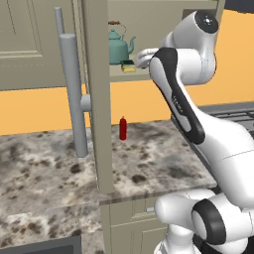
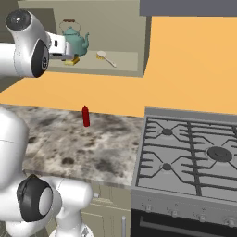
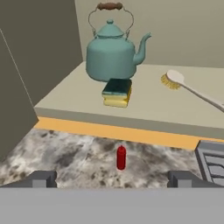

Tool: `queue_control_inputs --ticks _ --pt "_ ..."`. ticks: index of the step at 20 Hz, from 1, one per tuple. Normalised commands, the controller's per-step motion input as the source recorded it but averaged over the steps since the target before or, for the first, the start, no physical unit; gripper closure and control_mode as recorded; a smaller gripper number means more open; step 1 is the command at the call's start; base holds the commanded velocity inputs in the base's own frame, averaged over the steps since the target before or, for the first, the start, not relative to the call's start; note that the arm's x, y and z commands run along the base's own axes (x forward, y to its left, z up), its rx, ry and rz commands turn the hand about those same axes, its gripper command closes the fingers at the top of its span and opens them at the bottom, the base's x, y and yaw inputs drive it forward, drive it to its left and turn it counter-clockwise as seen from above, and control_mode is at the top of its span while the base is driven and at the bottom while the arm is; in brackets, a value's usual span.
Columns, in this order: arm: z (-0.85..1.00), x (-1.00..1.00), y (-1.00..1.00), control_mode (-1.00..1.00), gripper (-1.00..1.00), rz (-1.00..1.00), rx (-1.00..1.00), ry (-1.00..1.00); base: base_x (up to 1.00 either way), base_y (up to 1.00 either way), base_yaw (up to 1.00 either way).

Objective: Pick the sponge and dish brush from the cabinet and place them on the counter.

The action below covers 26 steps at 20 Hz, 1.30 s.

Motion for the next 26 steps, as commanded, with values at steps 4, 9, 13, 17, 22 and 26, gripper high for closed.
queue_control_inputs --ticks 4,9,13,17,22,26 --pt "-0.08 0.30 0.09 -1.00 -1.00 0.03 0.00 -0.01 0.00 0.00 0.00" --pt "0.00 0.29 0.06 -1.00 -1.00 0.02 0.00 -0.01 0.00 0.00 0.00" --pt "0.00 0.31 0.00 -1.00 -1.00 0.01 0.00 -0.02 0.00 0.00 0.00" --pt "0.00 0.25 0.00 -1.00 -1.00 0.00 0.00 0.00 0.00 0.00 0.00" --pt "0.00 0.25 0.00 -1.00 -1.00 0.00 0.00 0.00 0.00 0.00 0.00" --pt "0.00 0.27 0.00 -1.00 -1.00 0.00 0.00 0.00 0.00 0.00 0.00"
